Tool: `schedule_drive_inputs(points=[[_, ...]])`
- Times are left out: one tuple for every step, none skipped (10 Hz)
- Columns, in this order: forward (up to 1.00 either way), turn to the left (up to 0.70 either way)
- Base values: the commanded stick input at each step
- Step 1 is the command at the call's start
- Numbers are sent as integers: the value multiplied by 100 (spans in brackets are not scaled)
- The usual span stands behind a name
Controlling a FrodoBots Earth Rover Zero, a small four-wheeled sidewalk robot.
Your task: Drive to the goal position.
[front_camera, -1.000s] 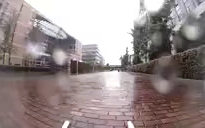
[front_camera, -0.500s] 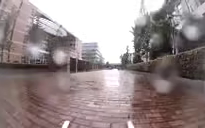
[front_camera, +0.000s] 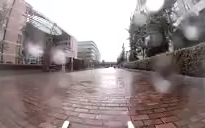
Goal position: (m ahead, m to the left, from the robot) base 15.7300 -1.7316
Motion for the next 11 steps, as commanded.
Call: schedule_drive_inputs(points=[[70, 0], [70, 0], [70, 0], [70, 0], [70, 0], [70, 0], [70, 0], [70, 0], [70, 0], [70, 0], [70, 0]])
